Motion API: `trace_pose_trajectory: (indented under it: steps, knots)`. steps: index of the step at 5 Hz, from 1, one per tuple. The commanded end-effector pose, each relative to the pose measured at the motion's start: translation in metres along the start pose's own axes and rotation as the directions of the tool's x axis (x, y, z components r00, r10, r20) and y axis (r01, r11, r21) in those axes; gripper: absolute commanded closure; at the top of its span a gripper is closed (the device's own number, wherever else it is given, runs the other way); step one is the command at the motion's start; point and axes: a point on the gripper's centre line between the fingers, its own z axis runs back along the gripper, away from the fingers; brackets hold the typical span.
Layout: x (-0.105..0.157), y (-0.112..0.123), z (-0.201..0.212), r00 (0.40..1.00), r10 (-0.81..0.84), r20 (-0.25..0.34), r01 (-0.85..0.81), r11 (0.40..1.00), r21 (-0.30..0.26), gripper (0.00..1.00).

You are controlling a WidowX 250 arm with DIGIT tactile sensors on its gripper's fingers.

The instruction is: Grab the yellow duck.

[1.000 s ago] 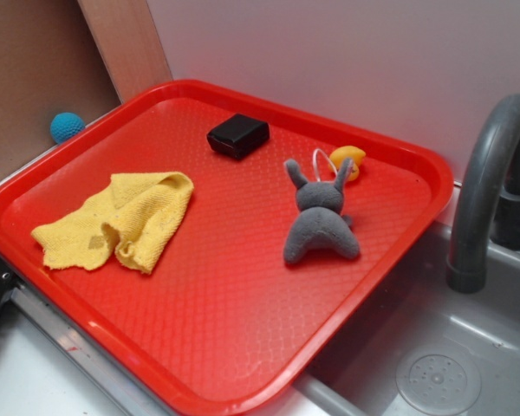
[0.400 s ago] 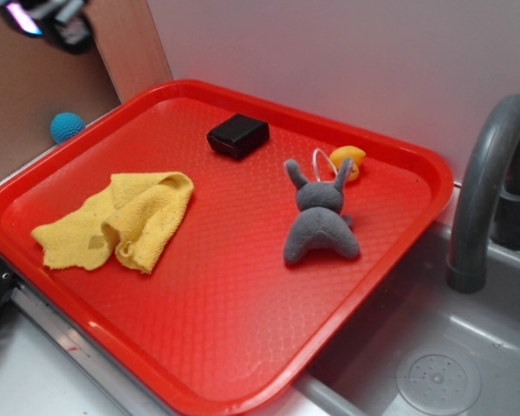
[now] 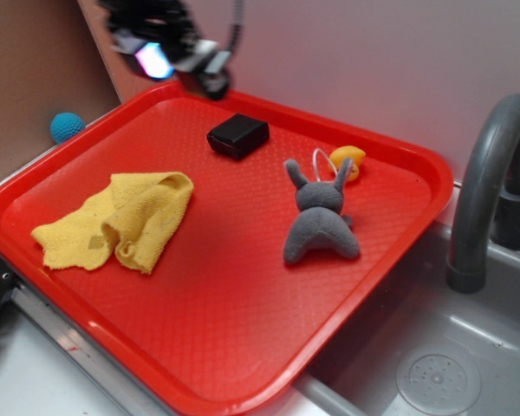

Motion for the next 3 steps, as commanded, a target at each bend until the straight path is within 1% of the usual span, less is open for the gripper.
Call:
trace_pose_trajectory:
  steps: [1,2,3]
  knots:
    - [0.049,-0.039,-0.044,0.997,-0.025,0.067,0.026,0.999,-0.018,0.0]
    - [0.057,-0.048,-0.073,0.991,-0.099,0.095,0.099,0.995,-0.004,0.0]
    - [0.065,-0.049,-0.099,0.984,-0.138,0.117,0.142,0.99,-0.023,0.0]
